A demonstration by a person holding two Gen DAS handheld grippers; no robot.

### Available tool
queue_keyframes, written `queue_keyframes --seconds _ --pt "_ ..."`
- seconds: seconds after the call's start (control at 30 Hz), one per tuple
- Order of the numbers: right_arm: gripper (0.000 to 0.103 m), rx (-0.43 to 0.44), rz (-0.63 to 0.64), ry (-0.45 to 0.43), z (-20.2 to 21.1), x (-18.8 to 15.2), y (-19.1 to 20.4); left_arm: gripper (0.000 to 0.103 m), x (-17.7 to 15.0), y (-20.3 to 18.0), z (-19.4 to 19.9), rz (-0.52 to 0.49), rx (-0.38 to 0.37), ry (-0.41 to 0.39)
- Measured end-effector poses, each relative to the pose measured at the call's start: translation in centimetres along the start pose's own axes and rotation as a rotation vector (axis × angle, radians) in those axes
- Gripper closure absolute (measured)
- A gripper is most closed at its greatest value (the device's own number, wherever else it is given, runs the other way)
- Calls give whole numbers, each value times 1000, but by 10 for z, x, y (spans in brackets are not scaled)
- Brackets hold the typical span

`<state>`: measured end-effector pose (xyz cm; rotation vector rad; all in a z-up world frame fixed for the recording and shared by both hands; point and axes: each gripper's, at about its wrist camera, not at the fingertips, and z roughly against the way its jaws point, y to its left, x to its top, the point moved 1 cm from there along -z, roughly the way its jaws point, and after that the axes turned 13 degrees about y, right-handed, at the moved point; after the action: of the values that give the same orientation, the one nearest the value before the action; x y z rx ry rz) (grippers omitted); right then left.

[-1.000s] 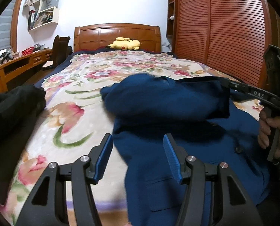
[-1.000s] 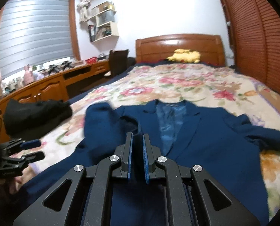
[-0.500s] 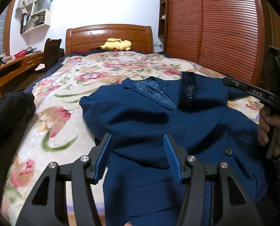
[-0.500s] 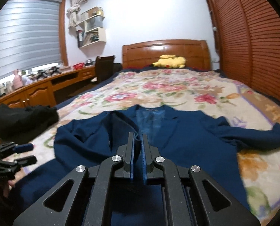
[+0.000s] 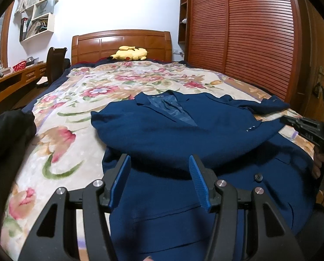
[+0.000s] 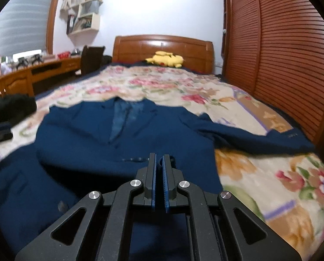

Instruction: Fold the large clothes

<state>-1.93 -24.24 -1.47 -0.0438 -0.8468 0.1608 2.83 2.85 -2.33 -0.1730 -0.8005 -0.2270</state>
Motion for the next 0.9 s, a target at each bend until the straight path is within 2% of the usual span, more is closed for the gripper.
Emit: queue_keyframes --seconds 0.1,0.23,0.33,0.4,0.43,0.47,0.53,0.7,0.9 --pt "100 -5 18 29 5 -12 -2 48 -1 1 -1 2 -4 4" --pt "100 43 43 128 0 -24 5 48 -1 3 -1 7 -5 9" --pt "99 39 64 172 -1 -28 10 48 -1 5 0 12 -8 9" --pt "90 32 63 189 0 -27 10 48 -2 7 1 16 -8 8" --pt "77 33 64 189 2 -26 10 48 -2 7 1 17 -8 8" --pt "60 32 65 180 5 -23 10 48 -2 8 2 19 -8 7" --pt "45 14 68 163 6 -15 9 48 -3 9 2 23 -6 7" --pt "45 33 91 199 -17 12 4 48 -4 14 3 31 4 9" --pt "45 23 104 327 -79 34 -9 48 -6 16 3 31 16 13"
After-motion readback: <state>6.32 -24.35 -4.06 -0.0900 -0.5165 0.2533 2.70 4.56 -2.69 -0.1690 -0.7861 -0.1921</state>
